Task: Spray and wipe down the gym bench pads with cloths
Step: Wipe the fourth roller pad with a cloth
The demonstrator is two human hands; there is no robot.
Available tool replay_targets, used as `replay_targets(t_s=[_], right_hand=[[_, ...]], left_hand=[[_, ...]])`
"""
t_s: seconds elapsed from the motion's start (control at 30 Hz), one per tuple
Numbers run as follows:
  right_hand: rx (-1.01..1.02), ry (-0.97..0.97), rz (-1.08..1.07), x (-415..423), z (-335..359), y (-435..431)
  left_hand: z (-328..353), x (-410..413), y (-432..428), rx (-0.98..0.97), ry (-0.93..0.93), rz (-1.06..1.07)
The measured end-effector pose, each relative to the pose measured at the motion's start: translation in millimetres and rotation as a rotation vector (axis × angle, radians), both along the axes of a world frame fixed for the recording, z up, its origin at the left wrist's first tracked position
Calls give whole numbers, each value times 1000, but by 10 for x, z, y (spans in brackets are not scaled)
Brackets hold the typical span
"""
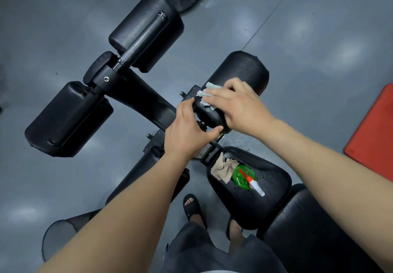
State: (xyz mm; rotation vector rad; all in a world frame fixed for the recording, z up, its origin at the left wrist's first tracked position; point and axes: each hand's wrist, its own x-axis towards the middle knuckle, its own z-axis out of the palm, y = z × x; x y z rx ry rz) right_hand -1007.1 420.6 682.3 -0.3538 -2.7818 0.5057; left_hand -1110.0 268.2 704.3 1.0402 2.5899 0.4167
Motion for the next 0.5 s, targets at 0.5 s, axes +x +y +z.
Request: replay_targets(t_s=[0.5], right_hand=[[-268, 146, -233, 62, -60, -335]], left_hand=[[37, -15, -52, -36, -50, -19]])
